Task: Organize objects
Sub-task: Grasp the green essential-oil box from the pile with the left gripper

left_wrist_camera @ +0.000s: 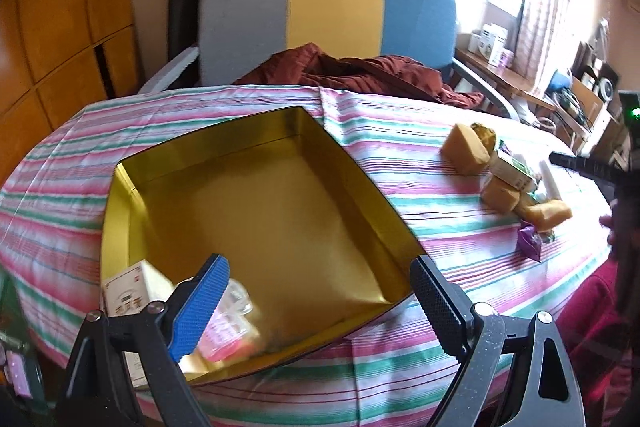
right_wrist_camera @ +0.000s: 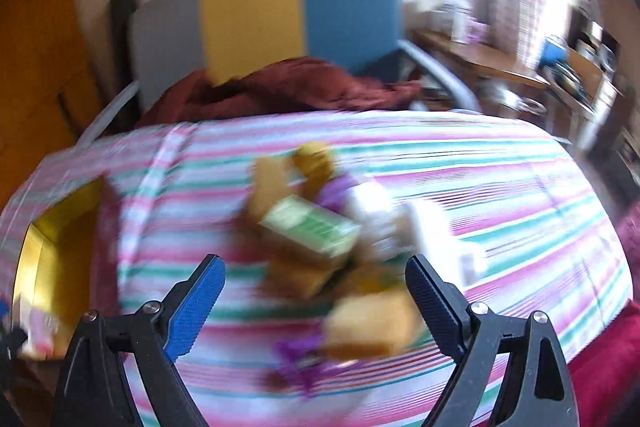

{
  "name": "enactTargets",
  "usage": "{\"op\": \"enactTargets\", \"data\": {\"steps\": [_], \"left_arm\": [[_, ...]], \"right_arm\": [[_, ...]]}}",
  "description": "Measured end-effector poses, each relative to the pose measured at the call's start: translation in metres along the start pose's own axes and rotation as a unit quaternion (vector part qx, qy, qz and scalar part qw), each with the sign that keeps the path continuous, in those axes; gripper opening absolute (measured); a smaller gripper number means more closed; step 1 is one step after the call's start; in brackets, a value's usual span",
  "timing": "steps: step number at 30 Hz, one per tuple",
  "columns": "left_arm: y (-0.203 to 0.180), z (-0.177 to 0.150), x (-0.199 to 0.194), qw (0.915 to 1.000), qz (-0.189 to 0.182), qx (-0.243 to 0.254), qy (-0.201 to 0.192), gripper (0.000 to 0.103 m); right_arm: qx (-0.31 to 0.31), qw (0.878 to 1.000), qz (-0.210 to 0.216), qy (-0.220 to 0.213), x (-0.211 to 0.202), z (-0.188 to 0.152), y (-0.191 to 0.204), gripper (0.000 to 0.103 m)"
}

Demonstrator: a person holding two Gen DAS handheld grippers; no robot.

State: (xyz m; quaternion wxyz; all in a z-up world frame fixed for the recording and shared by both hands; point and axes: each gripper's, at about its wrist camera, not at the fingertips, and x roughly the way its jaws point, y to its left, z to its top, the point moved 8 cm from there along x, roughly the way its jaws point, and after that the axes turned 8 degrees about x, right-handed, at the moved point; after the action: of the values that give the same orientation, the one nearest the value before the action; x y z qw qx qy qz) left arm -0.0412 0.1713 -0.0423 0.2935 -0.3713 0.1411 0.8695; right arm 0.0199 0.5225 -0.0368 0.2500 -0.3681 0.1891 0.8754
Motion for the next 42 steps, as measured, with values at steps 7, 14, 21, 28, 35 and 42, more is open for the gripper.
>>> {"op": "enactTargets", "data": {"steps": [7, 14, 21, 28, 35, 42], "left_arm": [[-0.037, 0.017, 0.019, 0.9987, -0.031, 0.036, 0.015, 0.093], [-0.092, 0.050, 0.042, 0.9935, -0.073, 0.085, 0.019, 0.093], [-0.165, 0.085, 0.076, 0.9797, -0.115, 0.163, 0.017, 0.102], [-0.224, 0.104, 0.117, 0.9675, -0.142, 0.205, 0.041, 0.103], [-0.260, 0.110, 0.156, 0.9628, -0.150, 0.214, 0.068, 0.103], [-0.269, 0.116, 0.180, 0.9656, -0.149, 0.198, 0.079, 0.103]], "right_arm": [[0.157, 0.987, -0.044, -0.011, 0.018, 0.016, -0.107, 0.093], [0.260, 0.966, -0.005, 0.008, 0.025, 0.006, -0.139, 0.093], [0.259, 0.966, 0.019, 0.009, 0.024, 0.006, -0.132, 0.093], [0.277, 0.960, 0.043, 0.013, 0.025, 0.007, -0.135, 0.093], [0.284, 0.956, 0.061, 0.030, 0.031, 0.003, -0.134, 0.093], [0.282, 0.956, 0.065, 0.039, 0.034, 0.001, -0.131, 0.093]]}}
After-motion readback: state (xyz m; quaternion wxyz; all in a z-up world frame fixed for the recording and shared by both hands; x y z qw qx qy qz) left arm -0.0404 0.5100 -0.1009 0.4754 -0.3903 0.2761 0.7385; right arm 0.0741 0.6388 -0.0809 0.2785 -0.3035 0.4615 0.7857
